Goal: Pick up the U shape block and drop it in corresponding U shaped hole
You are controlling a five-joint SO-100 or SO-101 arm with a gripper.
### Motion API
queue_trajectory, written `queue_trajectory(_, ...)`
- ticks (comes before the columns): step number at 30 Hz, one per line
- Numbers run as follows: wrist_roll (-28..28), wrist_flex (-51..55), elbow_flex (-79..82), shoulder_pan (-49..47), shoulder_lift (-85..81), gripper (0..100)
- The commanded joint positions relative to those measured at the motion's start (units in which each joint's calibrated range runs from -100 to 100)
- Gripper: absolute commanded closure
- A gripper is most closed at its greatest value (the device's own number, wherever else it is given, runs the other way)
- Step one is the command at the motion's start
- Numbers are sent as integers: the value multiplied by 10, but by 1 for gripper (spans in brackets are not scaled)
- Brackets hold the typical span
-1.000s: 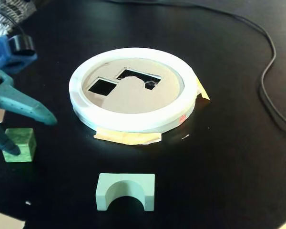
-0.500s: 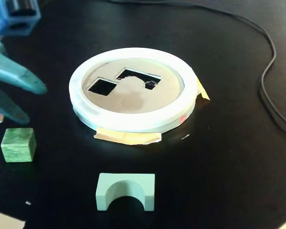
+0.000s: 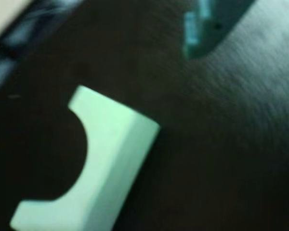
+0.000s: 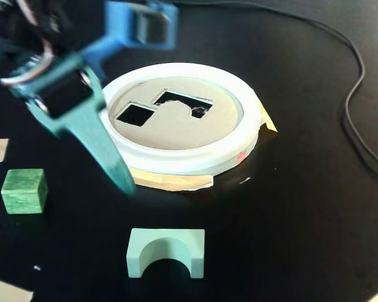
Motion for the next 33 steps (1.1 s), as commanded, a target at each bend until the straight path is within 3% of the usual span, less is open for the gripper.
queue_trajectory(1, -66, -15, -121, -37, 71, 0)
queue_trajectory(15, -87, -6, -257, -44, 286, 0)
queue_trajectory(24, -92, -5, -279, -37, 335, 0)
queue_trajectory(33, -91, -10, -279, -38, 326, 45)
